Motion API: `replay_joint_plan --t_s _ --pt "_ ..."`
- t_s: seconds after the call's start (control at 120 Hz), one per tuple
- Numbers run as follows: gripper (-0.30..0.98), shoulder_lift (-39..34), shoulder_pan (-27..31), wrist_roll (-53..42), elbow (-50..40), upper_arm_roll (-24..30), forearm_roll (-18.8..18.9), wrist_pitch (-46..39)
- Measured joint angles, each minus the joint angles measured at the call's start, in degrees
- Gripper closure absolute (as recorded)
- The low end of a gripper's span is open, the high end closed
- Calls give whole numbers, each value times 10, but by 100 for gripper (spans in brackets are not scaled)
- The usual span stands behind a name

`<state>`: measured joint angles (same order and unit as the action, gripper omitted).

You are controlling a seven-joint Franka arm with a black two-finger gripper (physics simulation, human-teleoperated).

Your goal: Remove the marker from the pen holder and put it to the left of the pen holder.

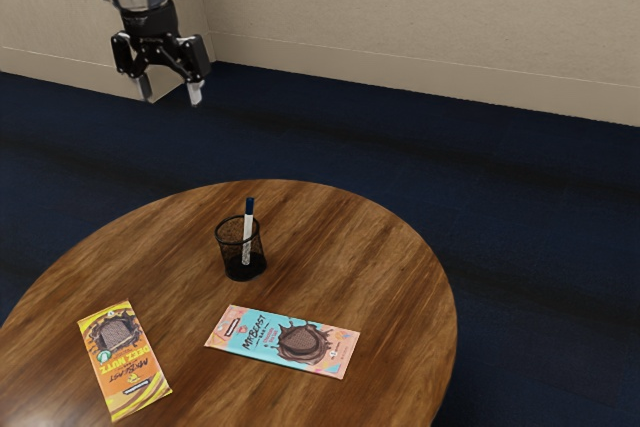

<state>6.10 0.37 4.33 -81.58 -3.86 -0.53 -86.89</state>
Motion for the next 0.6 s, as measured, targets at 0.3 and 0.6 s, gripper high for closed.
replay_joint_plan --t_s 0.3,0.6 --pt "0 9 -5 2 -29 57 32 3" --pt "0 138 -1 4 -69 65 47 -67"
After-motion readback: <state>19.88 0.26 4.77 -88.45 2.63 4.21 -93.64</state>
